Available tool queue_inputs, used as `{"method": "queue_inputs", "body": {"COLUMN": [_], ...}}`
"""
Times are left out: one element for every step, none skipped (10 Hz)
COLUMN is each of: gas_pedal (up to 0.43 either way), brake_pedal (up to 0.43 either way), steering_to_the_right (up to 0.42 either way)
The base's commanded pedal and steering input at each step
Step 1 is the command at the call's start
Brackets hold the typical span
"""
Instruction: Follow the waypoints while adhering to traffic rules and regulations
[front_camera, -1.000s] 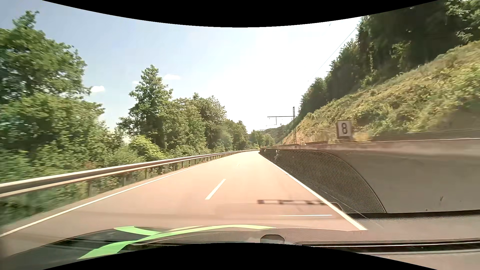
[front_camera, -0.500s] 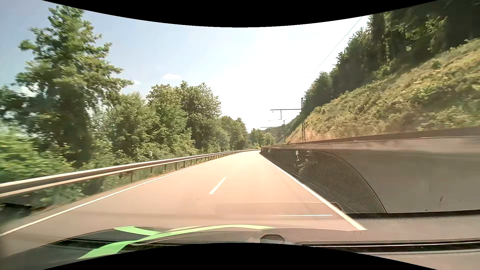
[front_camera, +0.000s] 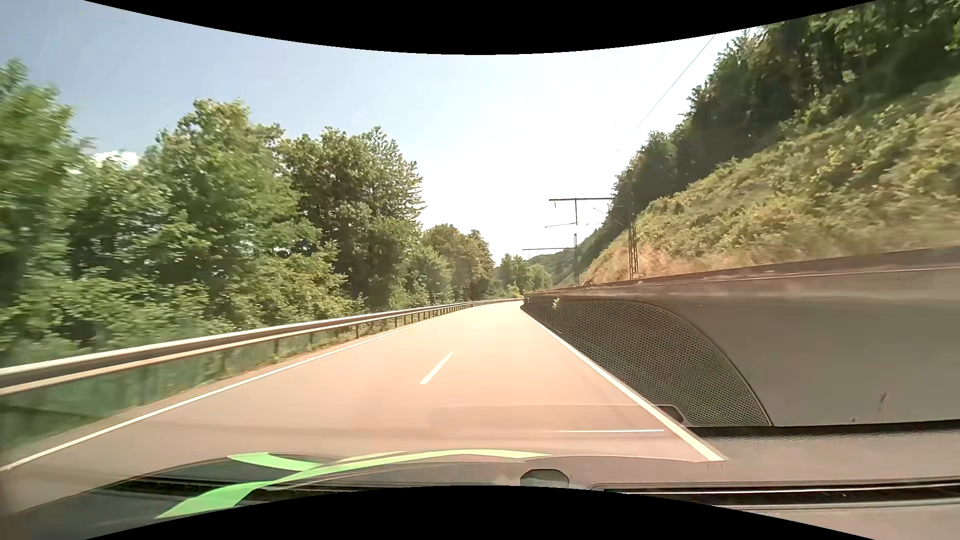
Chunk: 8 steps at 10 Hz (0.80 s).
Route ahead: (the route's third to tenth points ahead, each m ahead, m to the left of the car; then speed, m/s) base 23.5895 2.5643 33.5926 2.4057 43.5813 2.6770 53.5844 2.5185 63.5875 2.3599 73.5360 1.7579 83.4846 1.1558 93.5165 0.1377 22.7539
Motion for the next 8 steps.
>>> {"method": "queue_inputs", "body": {"gas_pedal": [0.189,0.189,0.189,0.169,0.169,0.157,0.157,0.15], "brake_pedal": [0.0,0.0,0.0,0.0,0.0,0.0,0.0,0.0], "steering_to_the_right": [-0.003,-0.003,-0.003,-0.004,-0.003,-0.003,-0.003,-0.004]}}
